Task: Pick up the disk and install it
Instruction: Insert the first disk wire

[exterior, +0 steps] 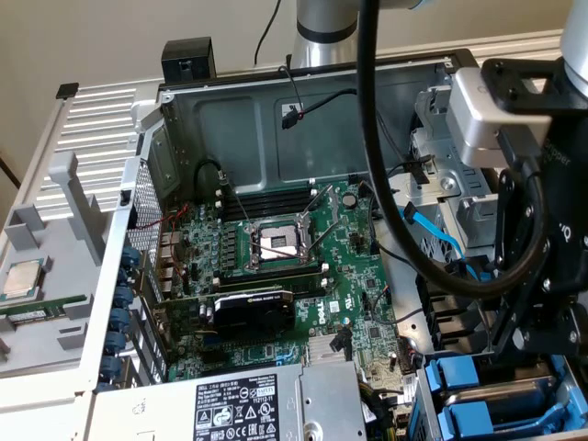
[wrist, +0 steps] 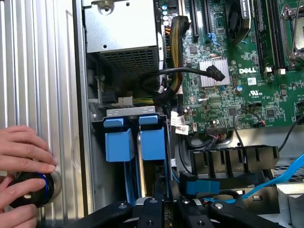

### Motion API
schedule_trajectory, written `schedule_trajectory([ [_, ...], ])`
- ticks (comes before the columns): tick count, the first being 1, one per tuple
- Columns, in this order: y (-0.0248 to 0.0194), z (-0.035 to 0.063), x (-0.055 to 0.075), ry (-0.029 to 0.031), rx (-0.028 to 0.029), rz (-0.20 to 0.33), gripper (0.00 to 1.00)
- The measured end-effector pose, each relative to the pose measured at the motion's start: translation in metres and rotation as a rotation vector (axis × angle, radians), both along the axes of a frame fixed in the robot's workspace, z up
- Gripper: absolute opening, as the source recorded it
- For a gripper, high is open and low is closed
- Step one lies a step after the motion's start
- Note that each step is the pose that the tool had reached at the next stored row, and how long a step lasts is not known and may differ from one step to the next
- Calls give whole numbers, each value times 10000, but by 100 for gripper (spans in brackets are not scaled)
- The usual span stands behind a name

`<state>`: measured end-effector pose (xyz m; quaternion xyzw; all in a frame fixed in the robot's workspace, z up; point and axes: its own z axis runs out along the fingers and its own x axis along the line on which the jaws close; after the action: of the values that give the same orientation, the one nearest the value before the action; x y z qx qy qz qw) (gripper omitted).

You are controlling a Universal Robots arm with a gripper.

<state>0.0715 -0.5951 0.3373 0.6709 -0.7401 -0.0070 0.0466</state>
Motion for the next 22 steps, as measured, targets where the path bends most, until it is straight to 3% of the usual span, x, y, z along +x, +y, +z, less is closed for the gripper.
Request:
schedule_trajectory([
  [9,0,-5,3,-1,2,1,17],
  [14,0,-9,-1,-57,1,1,17],
  [22,1,-30,-4,-85,6,0,17],
])
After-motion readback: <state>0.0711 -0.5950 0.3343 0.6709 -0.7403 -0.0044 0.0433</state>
